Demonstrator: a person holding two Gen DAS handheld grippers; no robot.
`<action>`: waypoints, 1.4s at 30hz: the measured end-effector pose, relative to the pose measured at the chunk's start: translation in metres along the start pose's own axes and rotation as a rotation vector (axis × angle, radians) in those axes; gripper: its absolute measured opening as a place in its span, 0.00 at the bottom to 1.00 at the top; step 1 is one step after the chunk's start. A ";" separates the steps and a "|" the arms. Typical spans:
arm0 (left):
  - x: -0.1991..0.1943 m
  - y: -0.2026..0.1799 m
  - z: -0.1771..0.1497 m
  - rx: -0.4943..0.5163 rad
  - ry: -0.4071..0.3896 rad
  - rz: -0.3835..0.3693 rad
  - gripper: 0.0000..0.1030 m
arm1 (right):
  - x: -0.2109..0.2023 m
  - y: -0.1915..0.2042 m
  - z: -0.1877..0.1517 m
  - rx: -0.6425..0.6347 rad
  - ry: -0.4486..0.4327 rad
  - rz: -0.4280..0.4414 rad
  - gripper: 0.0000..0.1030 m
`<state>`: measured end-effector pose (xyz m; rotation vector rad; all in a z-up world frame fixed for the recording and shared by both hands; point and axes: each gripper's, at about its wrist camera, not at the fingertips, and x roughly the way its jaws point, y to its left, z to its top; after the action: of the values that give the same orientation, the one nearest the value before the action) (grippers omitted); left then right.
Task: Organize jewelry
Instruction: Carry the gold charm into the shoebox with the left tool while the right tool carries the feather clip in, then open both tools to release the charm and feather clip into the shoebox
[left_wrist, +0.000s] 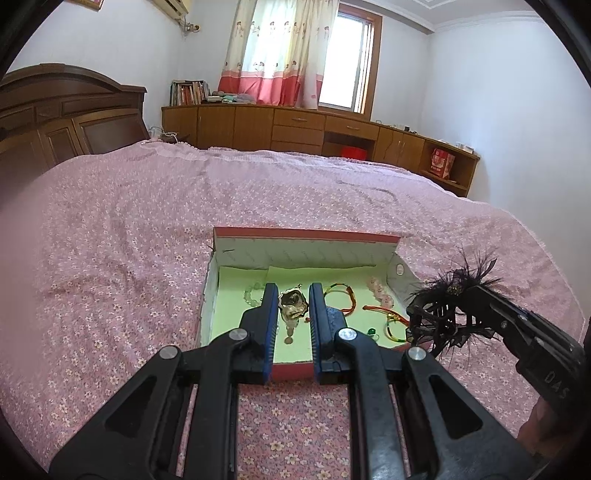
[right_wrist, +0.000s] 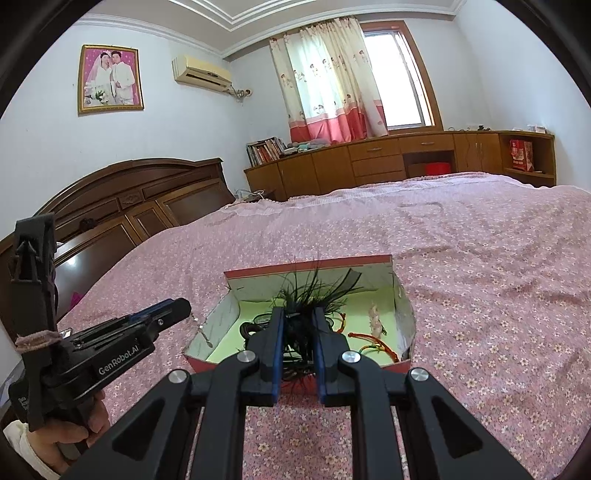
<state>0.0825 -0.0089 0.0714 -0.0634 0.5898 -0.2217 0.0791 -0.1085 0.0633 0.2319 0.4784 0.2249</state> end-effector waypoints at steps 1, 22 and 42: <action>0.002 0.000 0.000 0.001 0.003 0.002 0.08 | 0.003 0.000 0.001 -0.002 0.001 0.000 0.15; 0.077 0.003 -0.010 0.003 0.127 0.015 0.07 | 0.084 -0.018 -0.006 0.027 0.116 -0.009 0.15; 0.093 0.007 -0.023 -0.026 0.207 0.003 0.12 | 0.107 -0.028 -0.022 0.059 0.211 -0.017 0.47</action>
<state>0.1461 -0.0225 0.0012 -0.0652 0.7985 -0.2189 0.1657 -0.1029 -0.0091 0.2631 0.6964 0.2197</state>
